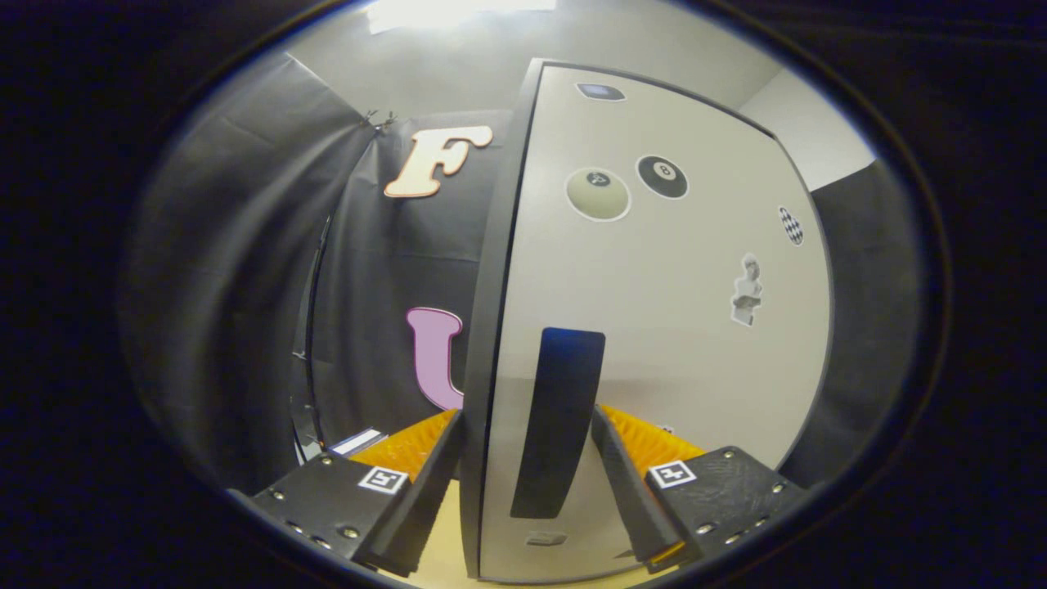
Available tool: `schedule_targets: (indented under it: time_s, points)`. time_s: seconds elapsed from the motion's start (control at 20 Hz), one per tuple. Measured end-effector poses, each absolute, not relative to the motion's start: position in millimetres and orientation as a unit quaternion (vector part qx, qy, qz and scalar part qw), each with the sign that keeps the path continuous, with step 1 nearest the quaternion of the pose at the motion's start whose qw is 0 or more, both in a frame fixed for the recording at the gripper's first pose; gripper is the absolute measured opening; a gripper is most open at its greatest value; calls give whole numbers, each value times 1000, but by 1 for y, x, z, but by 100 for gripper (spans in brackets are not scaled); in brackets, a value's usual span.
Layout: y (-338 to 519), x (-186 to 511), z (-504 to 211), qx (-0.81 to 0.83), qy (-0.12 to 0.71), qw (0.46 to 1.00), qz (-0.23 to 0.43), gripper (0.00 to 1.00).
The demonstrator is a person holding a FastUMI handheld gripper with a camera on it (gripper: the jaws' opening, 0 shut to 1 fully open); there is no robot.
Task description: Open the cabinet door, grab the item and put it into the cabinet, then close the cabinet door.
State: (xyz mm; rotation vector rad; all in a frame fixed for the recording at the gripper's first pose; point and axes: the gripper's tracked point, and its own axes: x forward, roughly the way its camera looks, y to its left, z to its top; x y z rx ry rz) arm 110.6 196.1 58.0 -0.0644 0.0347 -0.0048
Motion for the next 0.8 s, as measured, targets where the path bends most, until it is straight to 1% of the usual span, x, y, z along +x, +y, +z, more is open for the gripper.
schedule_targets:
  time_s: [0.15,0.25,0.35,0.5,0.55,0.8]
  points:
    - [197,110,58,-25,24,999,10,72]
    - [181,114,56,-18,29,999,-4,59]
    - [181,112,57,0,42,999,-3,26]
    - [180,110,57,-21,42,999,-8,27]
    - [182,111,55,-13,48,999,-5,16]
    - [180,109,54,-14,62,998,7,16]
